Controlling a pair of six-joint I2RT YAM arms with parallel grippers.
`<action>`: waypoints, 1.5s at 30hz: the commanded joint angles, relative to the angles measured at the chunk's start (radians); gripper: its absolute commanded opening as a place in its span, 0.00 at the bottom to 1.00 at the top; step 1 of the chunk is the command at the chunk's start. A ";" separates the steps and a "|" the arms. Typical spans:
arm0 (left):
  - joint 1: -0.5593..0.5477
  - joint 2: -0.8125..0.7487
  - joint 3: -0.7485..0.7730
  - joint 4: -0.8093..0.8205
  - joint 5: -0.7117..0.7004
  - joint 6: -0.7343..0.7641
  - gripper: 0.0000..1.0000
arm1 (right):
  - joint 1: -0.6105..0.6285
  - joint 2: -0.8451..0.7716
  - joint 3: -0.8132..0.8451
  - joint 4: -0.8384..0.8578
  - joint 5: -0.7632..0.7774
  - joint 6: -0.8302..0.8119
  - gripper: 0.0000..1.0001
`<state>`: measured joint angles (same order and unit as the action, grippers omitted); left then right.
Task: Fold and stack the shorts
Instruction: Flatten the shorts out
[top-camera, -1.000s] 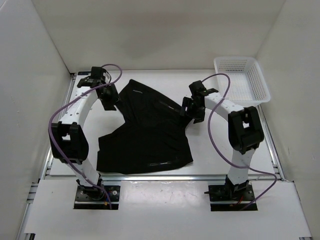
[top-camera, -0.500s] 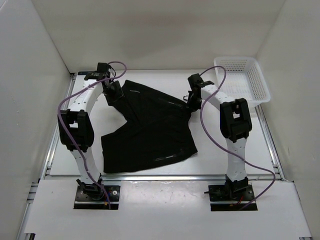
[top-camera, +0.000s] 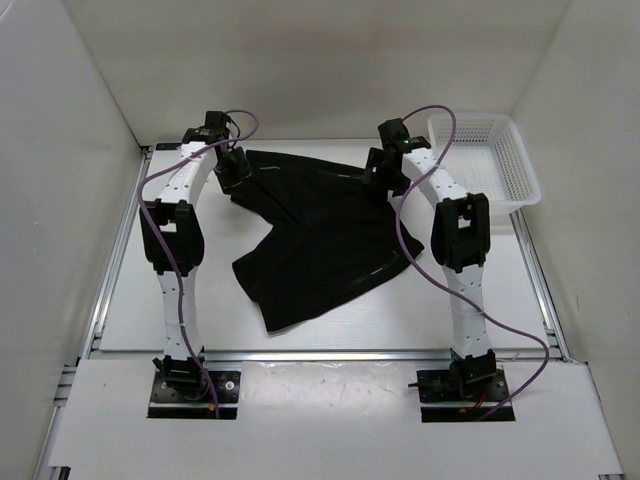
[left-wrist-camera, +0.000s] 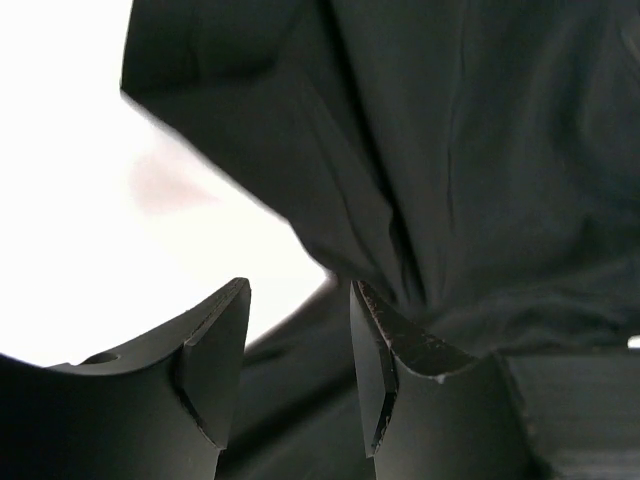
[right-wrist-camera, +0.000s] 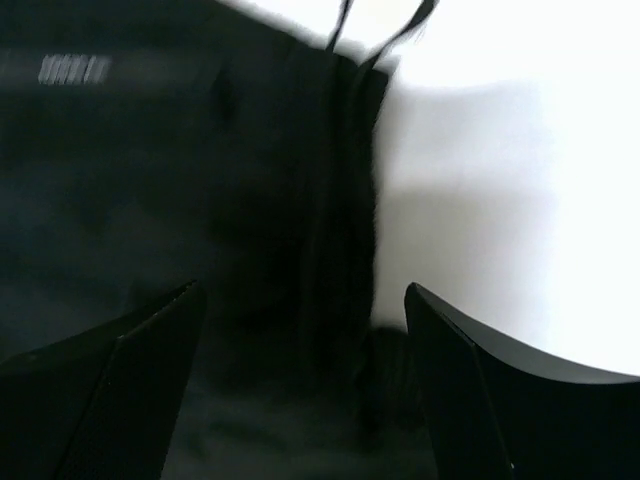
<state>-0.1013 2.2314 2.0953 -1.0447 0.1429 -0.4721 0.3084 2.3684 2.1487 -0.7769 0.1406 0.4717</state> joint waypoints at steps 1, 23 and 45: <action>-0.001 0.062 0.133 -0.018 -0.040 -0.040 0.56 | 0.028 -0.153 -0.056 0.013 -0.052 -0.019 0.85; -0.011 0.047 0.060 -0.028 -0.198 -0.040 0.10 | 0.037 -0.612 -0.489 0.022 -0.035 -0.028 0.85; -0.031 -0.440 -0.532 0.069 -0.154 -0.100 0.49 | 0.002 -0.745 -0.749 0.011 -0.085 0.007 0.85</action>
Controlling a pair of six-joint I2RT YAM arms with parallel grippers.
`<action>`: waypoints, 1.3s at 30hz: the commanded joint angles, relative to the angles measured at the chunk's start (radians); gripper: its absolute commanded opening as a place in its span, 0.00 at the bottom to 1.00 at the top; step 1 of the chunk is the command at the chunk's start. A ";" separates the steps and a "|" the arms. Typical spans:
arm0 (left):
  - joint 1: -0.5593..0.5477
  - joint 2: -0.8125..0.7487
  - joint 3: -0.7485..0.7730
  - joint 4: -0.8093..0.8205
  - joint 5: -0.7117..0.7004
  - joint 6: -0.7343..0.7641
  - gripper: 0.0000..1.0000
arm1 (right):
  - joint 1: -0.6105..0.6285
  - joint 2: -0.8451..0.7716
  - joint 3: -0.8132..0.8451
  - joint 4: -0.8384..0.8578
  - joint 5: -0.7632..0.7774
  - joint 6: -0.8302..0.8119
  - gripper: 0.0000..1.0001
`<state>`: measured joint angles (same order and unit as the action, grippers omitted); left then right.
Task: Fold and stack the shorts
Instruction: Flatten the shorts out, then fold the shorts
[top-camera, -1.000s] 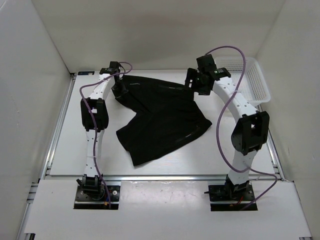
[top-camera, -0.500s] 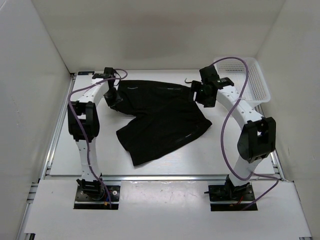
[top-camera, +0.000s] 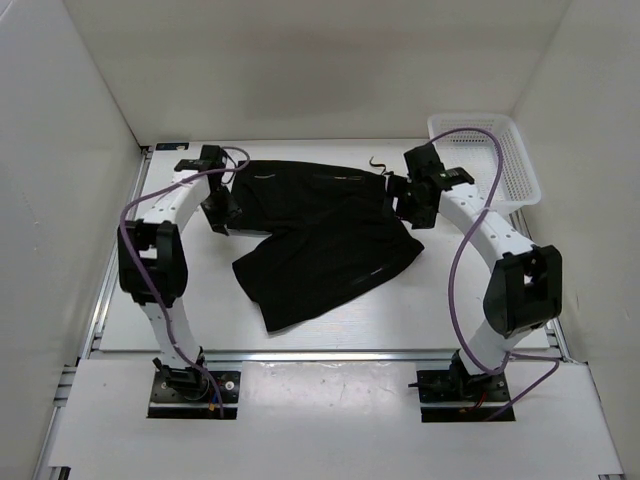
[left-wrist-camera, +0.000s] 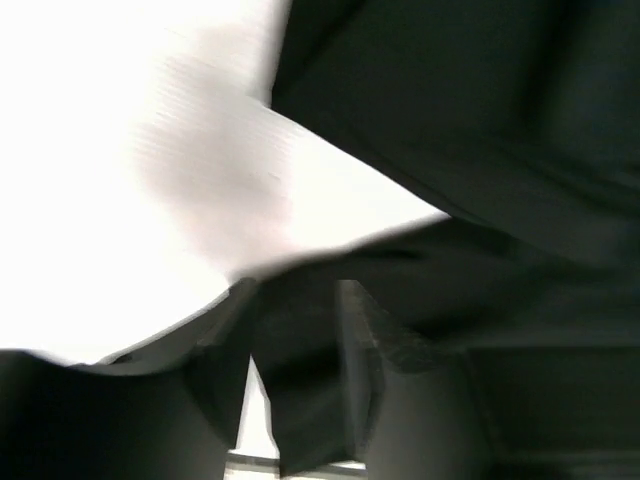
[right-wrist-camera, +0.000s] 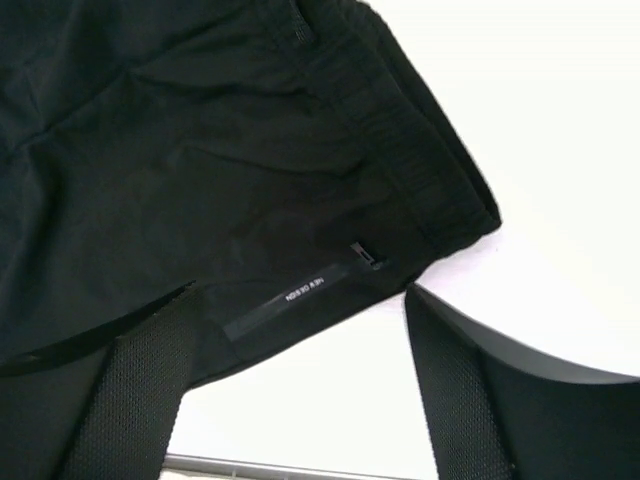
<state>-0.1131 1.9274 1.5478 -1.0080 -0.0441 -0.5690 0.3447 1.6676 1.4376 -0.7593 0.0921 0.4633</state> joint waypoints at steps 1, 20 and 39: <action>-0.019 -0.148 -0.006 0.032 0.061 -0.003 0.42 | -0.056 -0.060 -0.096 0.011 -0.066 0.044 0.81; -0.198 -0.216 -0.502 0.163 0.029 -0.218 0.63 | -0.205 0.106 -0.313 0.248 -0.253 0.073 0.56; -0.005 0.033 -0.088 0.060 -0.019 -0.015 0.68 | -0.185 -0.150 -0.657 0.259 -0.219 0.216 0.02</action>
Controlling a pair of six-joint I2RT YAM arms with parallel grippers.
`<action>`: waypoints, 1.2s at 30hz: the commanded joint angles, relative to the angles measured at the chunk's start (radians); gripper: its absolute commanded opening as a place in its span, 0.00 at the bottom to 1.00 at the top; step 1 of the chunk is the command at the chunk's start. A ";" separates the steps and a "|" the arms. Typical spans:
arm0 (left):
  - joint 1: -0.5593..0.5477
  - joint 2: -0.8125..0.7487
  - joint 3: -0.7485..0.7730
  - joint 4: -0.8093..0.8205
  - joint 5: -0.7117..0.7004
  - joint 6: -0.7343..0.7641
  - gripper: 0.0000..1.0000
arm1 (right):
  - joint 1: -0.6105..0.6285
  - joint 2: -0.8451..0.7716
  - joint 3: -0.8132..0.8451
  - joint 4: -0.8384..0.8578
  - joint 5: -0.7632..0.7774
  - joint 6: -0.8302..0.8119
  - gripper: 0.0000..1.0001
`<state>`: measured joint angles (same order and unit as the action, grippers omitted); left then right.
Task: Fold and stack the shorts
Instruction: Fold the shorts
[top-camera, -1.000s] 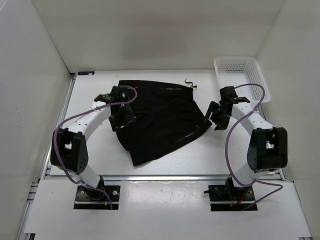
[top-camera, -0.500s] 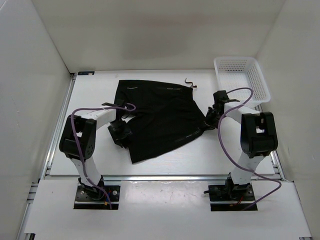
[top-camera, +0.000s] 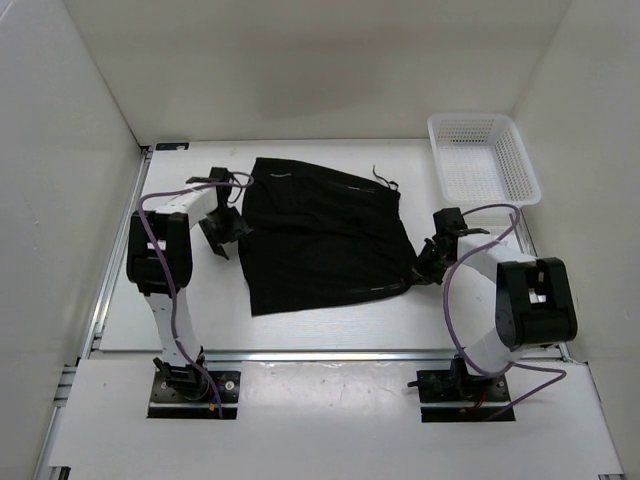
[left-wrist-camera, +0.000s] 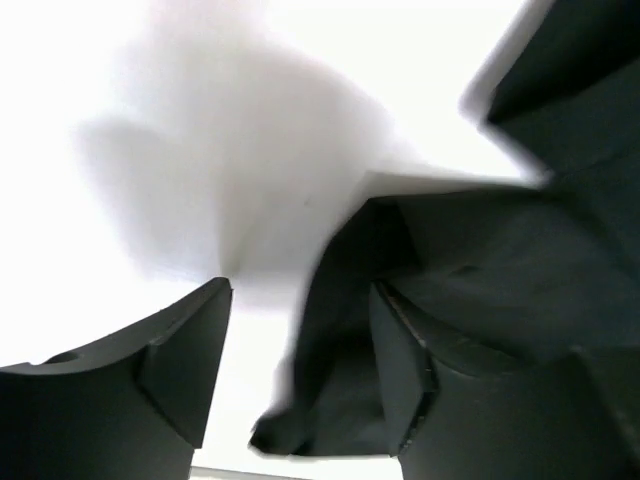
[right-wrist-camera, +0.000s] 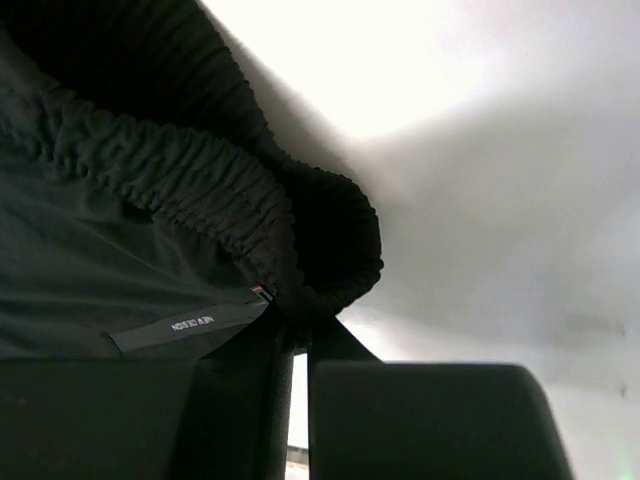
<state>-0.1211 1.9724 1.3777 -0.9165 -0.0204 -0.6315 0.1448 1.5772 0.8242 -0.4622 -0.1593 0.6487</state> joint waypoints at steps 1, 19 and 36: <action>0.003 -0.029 0.096 -0.053 -0.042 0.056 0.70 | 0.024 -0.075 -0.065 -0.038 0.032 0.043 0.05; -0.251 -0.727 -0.548 -0.084 0.181 -0.282 0.68 | 0.073 -0.236 -0.048 -0.144 0.095 0.043 0.67; -0.403 -0.488 -0.671 0.033 0.096 -0.435 0.53 | -0.004 -0.299 -0.076 -0.171 0.063 0.025 0.71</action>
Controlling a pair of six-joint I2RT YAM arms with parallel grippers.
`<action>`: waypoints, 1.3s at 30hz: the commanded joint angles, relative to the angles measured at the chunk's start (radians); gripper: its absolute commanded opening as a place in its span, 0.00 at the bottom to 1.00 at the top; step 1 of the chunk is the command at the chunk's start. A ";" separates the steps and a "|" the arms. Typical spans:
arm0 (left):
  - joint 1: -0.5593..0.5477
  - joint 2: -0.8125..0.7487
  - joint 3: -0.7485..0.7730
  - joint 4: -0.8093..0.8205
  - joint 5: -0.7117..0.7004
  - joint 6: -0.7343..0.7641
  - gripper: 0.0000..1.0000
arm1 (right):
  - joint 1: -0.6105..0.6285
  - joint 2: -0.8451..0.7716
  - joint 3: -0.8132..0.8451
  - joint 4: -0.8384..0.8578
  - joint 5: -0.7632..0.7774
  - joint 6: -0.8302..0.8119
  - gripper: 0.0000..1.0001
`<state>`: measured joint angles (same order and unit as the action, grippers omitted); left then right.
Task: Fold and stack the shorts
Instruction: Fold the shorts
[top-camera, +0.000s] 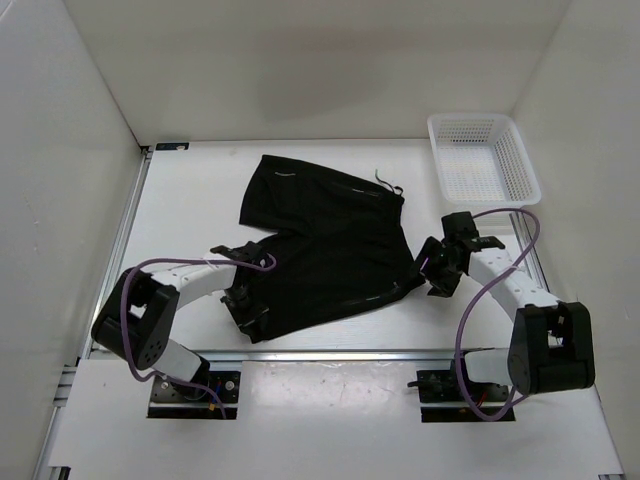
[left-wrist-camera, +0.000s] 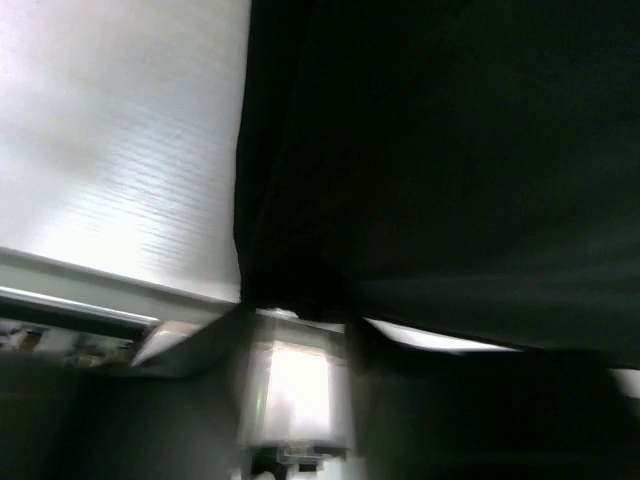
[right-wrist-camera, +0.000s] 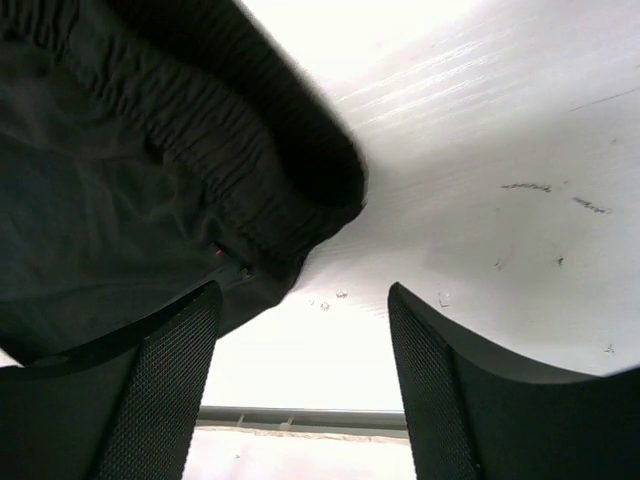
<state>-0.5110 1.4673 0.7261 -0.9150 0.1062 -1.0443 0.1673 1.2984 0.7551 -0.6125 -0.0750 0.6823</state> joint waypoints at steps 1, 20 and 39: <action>-0.014 0.018 -0.019 0.031 -0.045 -0.022 0.31 | -0.026 -0.021 -0.007 -0.001 -0.037 -0.009 0.72; -0.014 -0.192 0.130 -0.217 -0.165 -0.025 0.10 | 0.029 -0.066 -0.200 0.083 -0.039 0.112 0.00; 0.107 -0.087 0.819 -0.368 -0.344 0.128 0.10 | 0.038 -0.371 0.061 -0.359 0.109 0.131 0.00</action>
<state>-0.4675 1.3251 1.4067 -1.2751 -0.1368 -1.0199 0.2035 0.8669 0.7177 -0.9298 -0.0544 0.8097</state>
